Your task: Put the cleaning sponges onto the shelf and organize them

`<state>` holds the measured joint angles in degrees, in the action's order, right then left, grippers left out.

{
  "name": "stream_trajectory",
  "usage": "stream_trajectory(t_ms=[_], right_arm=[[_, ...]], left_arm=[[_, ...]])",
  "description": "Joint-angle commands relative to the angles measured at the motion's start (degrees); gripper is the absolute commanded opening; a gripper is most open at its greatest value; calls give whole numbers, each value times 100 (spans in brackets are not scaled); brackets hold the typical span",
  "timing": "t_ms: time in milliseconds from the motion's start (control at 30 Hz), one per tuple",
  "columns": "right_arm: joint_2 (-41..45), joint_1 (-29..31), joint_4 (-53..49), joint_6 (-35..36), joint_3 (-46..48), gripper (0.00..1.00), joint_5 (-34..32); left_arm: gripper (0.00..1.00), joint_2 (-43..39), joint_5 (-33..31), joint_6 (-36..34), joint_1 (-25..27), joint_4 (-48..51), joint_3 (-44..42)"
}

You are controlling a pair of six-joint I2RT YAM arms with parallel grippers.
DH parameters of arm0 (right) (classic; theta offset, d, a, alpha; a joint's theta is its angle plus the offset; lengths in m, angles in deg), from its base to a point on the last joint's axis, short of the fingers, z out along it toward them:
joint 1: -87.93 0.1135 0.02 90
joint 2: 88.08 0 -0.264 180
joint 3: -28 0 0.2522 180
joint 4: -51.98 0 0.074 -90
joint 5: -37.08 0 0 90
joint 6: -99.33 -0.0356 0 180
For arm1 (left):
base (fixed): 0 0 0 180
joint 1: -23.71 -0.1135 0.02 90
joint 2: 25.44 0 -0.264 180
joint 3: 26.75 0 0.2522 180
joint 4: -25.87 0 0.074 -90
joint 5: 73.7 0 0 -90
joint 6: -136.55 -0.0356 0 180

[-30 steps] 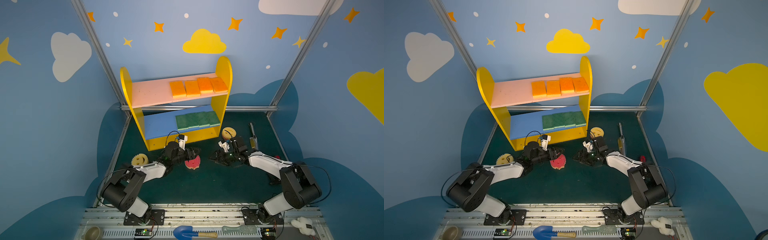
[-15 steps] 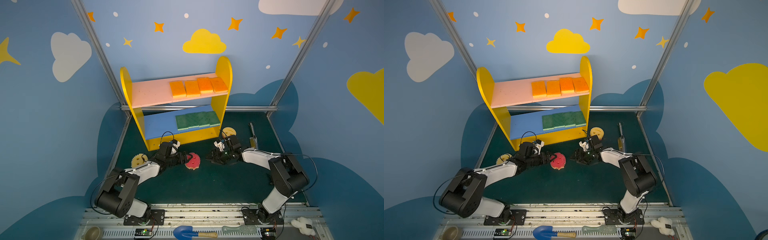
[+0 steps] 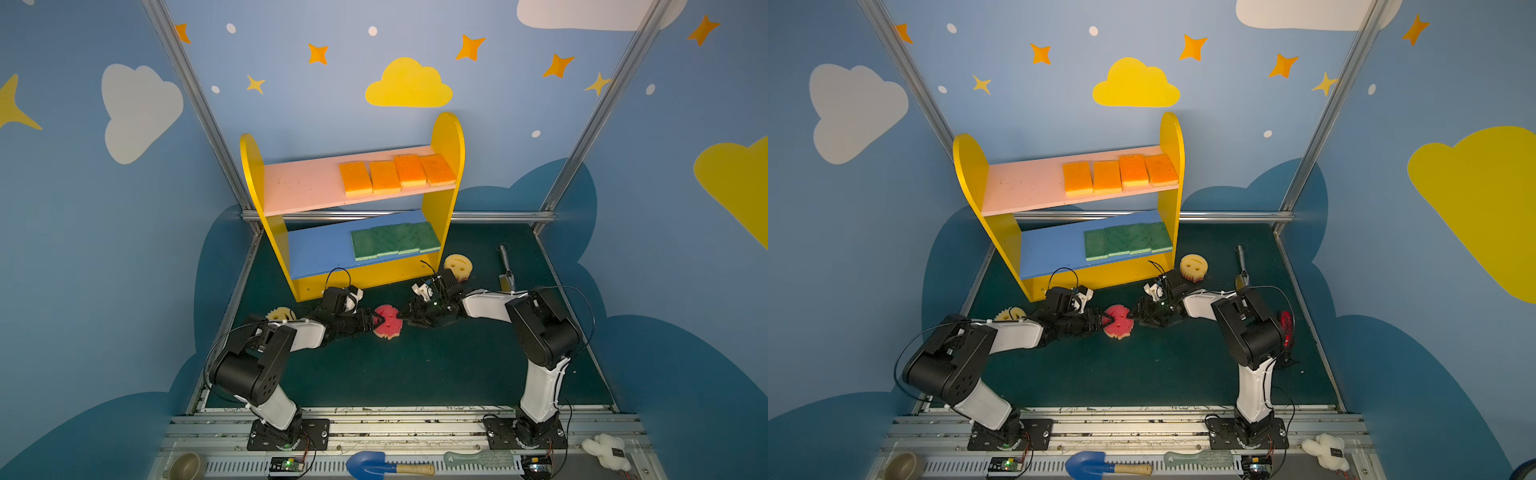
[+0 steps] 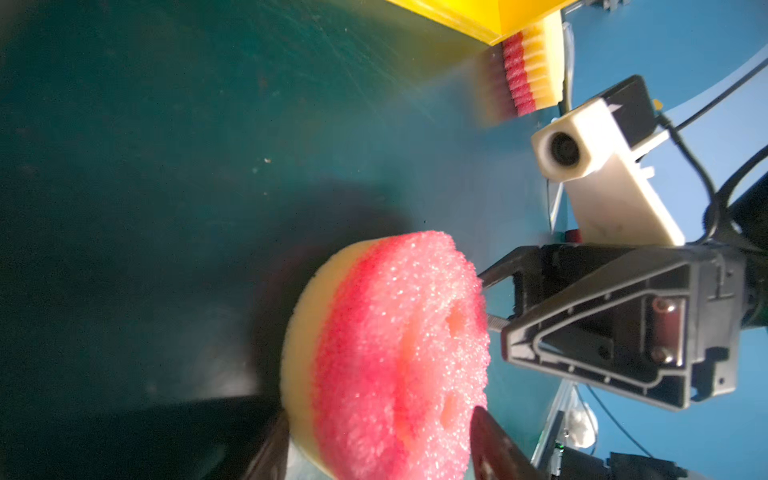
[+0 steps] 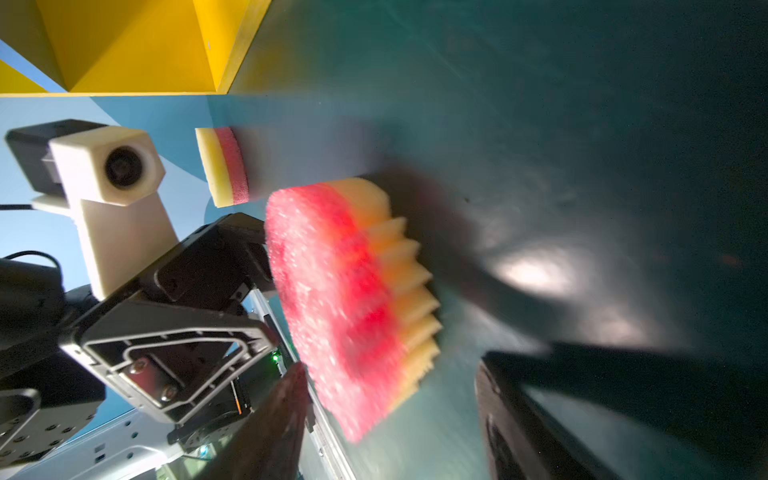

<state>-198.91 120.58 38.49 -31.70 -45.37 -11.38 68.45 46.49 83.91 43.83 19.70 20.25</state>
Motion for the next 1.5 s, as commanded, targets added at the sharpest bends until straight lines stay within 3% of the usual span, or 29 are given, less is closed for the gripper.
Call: stream_trajectory(t_ms=[0, 233, 433, 633, 1033, 1200, 1300, 1367, 1467], right_arm=[[-160, 43, 122, -75, -189, 62, 68], [-178, 49, 69, -56, -261, 59, 71], [45, 16, -130, 144, -270, 68, 14], [356, -211, -109, 231, -143, 77, 134], [461, -443, 113, 238, 117, 78, 552], [413, -417, 526, -74, 152, 78, 858], [323, -356, 782, -282, 154, 68, 976], [252, -346, 900, -380, 156, 55, 1005], [206, -346, 936, -429, 161, 25, 1031]], left_arm=[[58, 268, 134, 21, -18, -257, -10], [33, 778, 397, 169, -24, -678, 51], [24, 842, 438, 148, -53, -653, 84], [18, 749, 678, 308, -150, -815, 69], [16, 181, 1248, 812, -245, -1103, 123], [16, 20, 1296, 941, -237, -1138, 131], [18, 7, 1285, 1021, -223, -1218, 113], [21, 15, 1295, 1080, -208, -1275, 109], [33, -14, 1337, 1131, -201, -1339, 91]])
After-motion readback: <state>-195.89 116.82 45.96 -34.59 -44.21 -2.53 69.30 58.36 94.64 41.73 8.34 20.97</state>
